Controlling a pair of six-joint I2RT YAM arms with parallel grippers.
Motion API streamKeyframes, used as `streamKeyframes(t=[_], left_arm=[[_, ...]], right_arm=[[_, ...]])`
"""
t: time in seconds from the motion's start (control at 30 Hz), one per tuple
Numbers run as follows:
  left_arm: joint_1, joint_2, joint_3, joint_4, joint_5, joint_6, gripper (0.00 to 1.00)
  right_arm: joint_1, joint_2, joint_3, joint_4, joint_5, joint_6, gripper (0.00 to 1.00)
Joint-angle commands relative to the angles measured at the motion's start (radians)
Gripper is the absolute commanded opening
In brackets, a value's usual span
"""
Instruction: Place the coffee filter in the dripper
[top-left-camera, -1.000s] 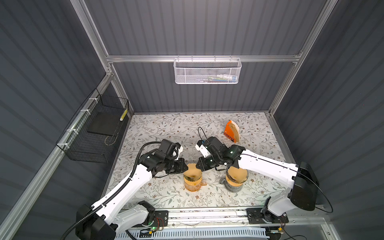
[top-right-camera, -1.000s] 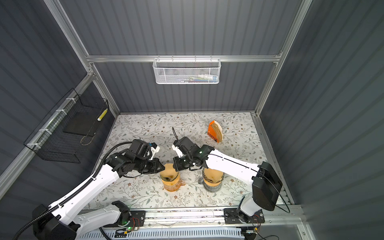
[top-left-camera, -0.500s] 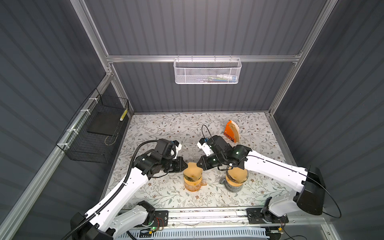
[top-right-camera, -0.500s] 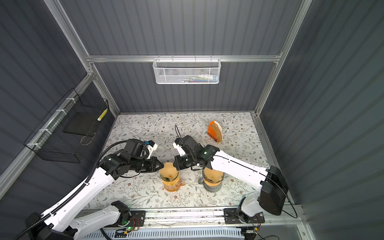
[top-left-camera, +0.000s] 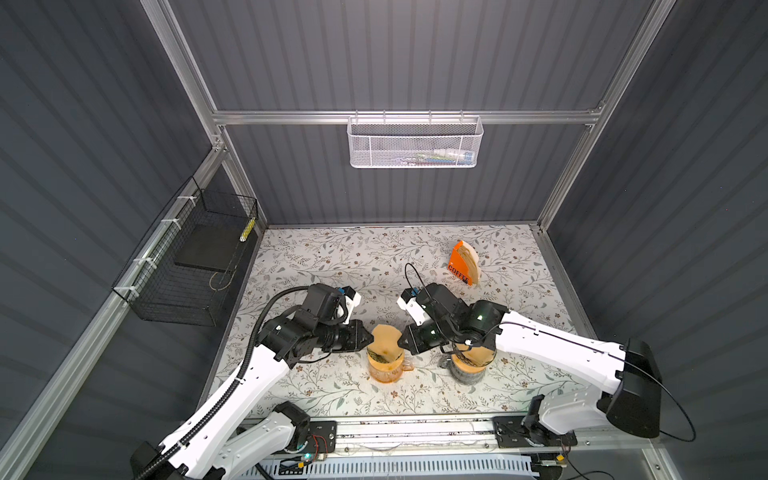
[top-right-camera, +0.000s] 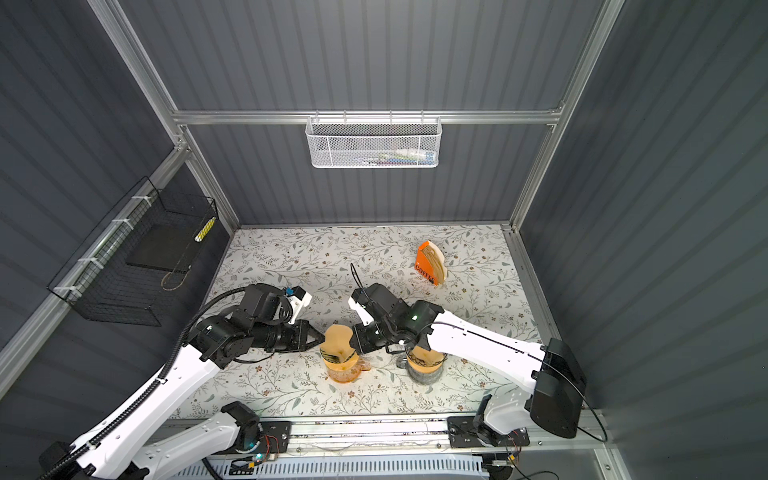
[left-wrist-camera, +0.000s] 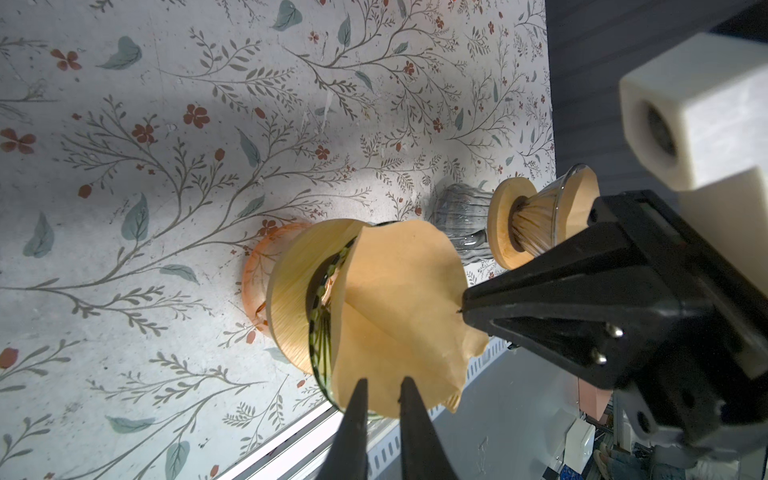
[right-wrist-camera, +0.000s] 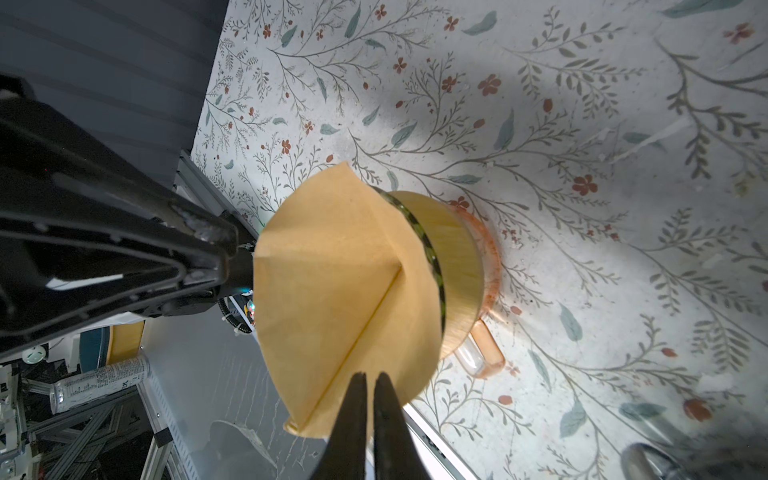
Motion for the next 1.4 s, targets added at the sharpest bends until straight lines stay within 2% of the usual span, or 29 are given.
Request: streamKeyframes(t=[0.0, 0.83, 1.37], left_arm=[[-0.003, -0.007, -0.029, -0.024, 0.021, -0.007, 0.17], [-0.003, -0.001, -0.065, -0.018, -0.006, -0.004, 0.17], [-0.002, -0.011, -0.015, -0.022, -0.024, -0.011, 0.16]], right_arm=[[0.006, -0.010, -0.014, -0.009, 0.026, 0.016, 0.10], [0.009, 0.039, -0.014, -0.016, 0.046, 0.005, 0.10], [0.010, 0.008, 0.022, -0.027, 0.047, -0.001, 0.10]])
